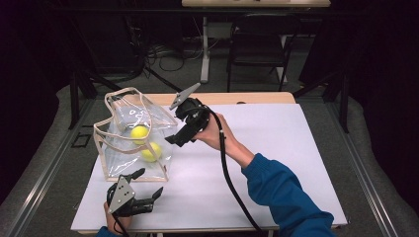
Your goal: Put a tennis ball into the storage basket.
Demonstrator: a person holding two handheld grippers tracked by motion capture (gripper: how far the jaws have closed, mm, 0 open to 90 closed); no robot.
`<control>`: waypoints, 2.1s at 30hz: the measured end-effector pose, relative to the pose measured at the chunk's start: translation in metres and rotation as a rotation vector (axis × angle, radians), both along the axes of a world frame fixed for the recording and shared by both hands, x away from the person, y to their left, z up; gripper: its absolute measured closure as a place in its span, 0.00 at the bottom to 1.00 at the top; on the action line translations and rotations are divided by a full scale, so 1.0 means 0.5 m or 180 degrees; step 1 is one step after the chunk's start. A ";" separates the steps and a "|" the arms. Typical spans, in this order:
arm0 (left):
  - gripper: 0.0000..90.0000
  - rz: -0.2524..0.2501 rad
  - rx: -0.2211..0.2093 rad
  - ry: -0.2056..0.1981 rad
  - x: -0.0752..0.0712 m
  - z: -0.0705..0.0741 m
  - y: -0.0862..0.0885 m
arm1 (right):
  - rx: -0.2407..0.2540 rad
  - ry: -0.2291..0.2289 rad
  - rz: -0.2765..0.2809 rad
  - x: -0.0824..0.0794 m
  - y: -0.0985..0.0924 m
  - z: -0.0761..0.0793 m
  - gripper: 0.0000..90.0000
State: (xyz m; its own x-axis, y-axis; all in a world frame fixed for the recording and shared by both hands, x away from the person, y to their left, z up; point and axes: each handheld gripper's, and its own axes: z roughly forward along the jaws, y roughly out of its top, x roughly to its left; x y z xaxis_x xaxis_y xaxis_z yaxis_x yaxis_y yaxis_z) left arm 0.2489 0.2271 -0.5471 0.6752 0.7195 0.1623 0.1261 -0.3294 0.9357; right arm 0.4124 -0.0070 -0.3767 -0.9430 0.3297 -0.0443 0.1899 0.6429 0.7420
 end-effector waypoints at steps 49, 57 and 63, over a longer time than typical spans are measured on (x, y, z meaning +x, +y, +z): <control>0.18 -0.0020 0.0007 -0.0034 -0.005 0.002 0.000 | -0.0042 0.0015 -0.0367 -0.073 -0.208 -0.107 0.00; 0.18 -0.0015 0.0013 -0.0030 -0.005 0.002 0.000 | -0.0031 0.0037 -0.0437 -0.087 -0.242 -0.126 0.00; 0.18 -0.0014 0.0009 -0.0029 -0.005 0.001 0.000 | -0.0030 0.0057 -0.0487 -0.098 -0.265 -0.143 0.00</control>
